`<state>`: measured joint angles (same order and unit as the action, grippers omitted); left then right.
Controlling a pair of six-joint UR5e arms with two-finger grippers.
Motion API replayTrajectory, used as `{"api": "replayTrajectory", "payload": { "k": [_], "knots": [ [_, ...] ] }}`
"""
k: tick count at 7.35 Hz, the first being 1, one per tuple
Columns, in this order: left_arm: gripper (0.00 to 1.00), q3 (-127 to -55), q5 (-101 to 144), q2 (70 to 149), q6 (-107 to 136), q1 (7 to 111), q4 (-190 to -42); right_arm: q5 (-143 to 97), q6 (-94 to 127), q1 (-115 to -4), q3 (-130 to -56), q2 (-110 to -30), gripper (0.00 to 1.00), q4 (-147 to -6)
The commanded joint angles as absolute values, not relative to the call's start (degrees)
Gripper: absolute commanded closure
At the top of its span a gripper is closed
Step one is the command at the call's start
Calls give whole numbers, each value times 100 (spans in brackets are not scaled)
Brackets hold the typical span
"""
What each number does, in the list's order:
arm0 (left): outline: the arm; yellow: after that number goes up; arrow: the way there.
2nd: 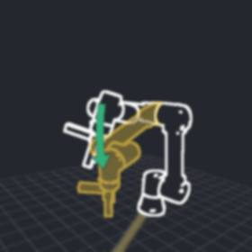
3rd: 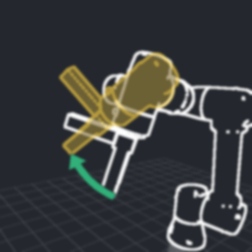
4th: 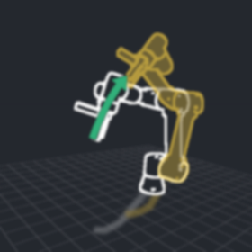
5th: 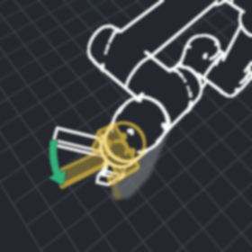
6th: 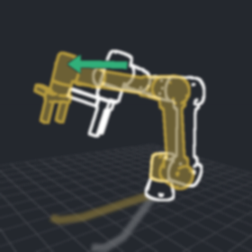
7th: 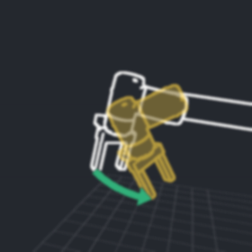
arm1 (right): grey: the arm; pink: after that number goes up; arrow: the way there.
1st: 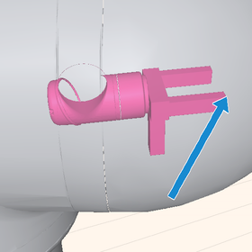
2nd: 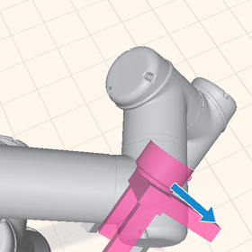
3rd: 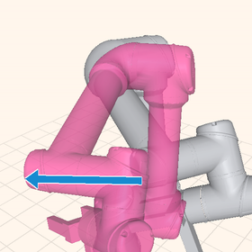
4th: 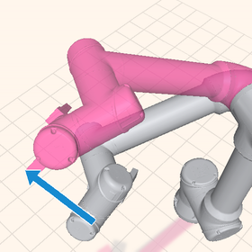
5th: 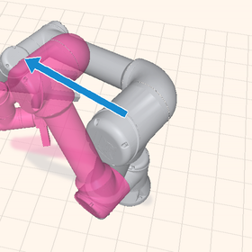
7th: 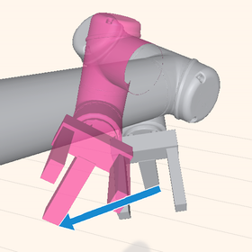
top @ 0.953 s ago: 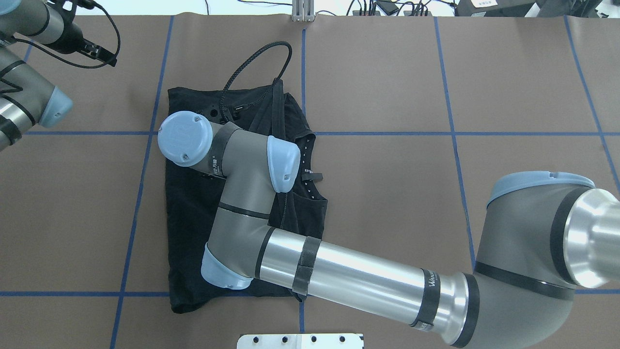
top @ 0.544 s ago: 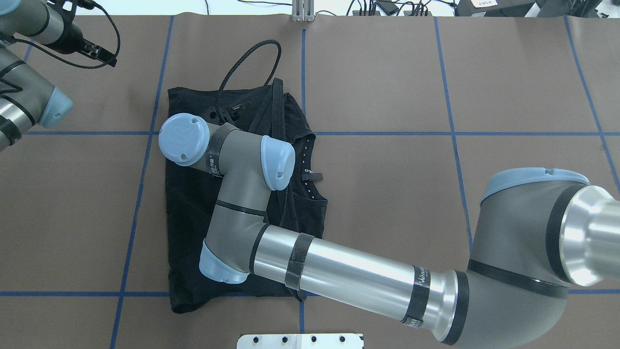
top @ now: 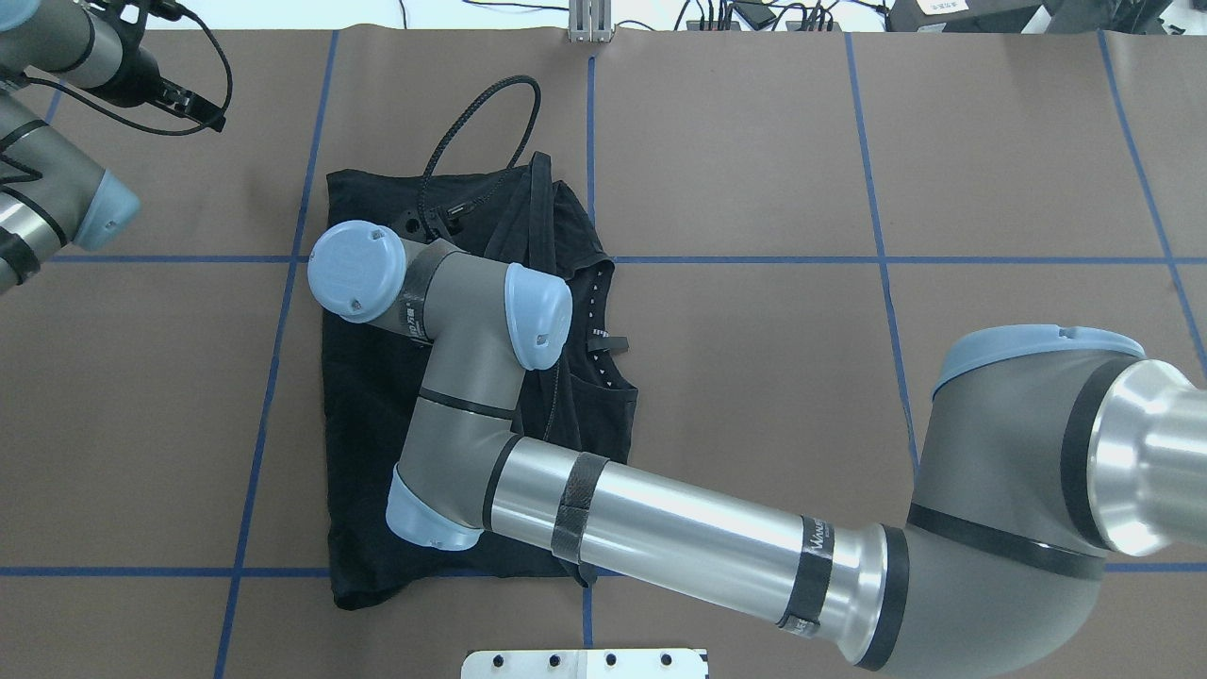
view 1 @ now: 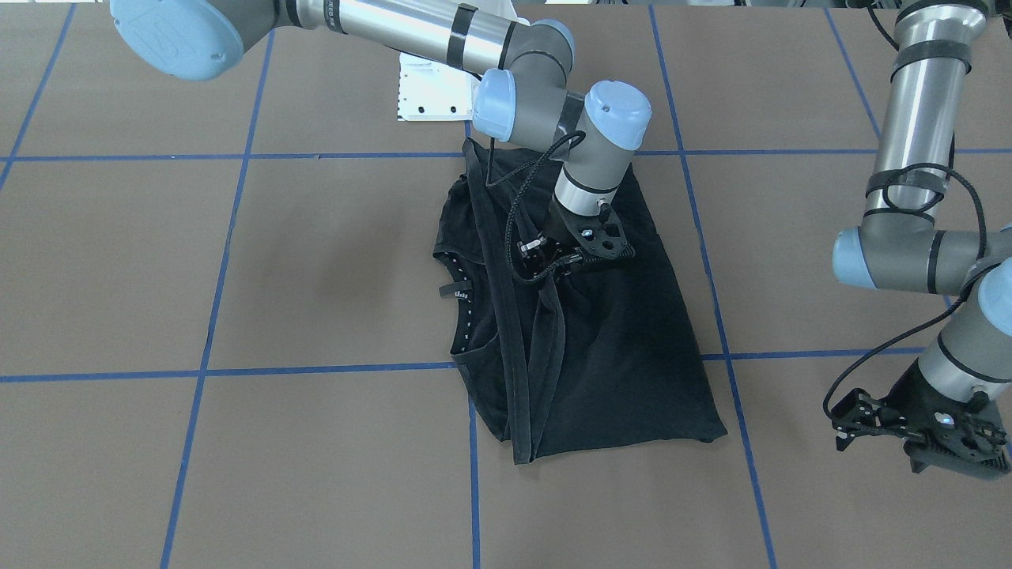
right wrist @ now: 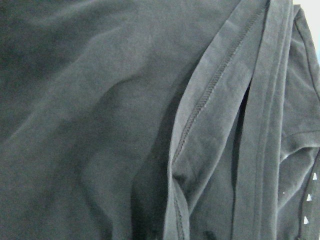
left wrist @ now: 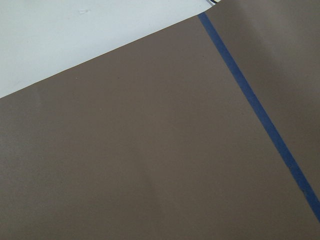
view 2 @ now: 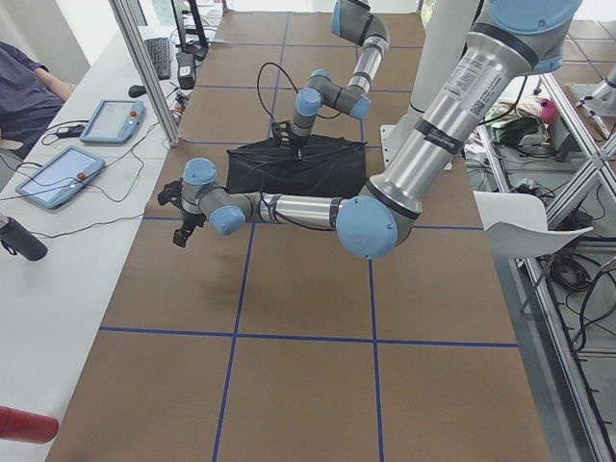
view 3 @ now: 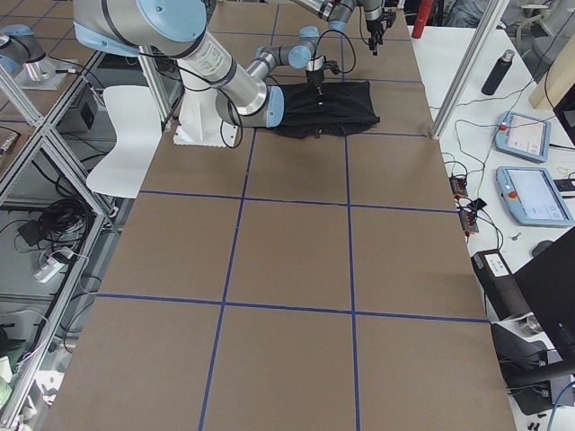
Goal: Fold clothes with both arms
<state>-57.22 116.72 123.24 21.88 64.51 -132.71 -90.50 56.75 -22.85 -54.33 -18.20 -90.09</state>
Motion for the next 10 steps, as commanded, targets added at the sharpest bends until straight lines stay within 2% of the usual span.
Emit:
{"api": "replayTrajectory", "payload": {
  "k": [1, 5, 6, 8, 9, 10],
  "knots": [
    [0, -5722, 11672, 12322, 2188, 6451, -13271, -9061, 5573, -2311, -5440, -1819, 100, -9009],
    [0, -5722, 11672, 12322, 2188, 6442, -13271, -9394, 5187, -2697, -5537, -1916, 100, -9070],
    [0, -5722, 11672, 12322, 2188, 6442, -13271, -9430, 5081, -2742, -5798, -2073, 100, -9305],
    [0, -5722, 11672, 12322, 2188, 6434, -13271, -9431, 5054, -2672, -7365, -3306, 100, -9492],
    [0, -5722, 11672, 12322, 2206, 6434, -13271, -9431, 5062, -2628, -7818, -3714, 100, -9492],
    [0, -5722, 11672, 12322, 2310, 6425, -13271, -9413, 5062, -2602, -7831, -3770, 56, -9483]
  ]
}}
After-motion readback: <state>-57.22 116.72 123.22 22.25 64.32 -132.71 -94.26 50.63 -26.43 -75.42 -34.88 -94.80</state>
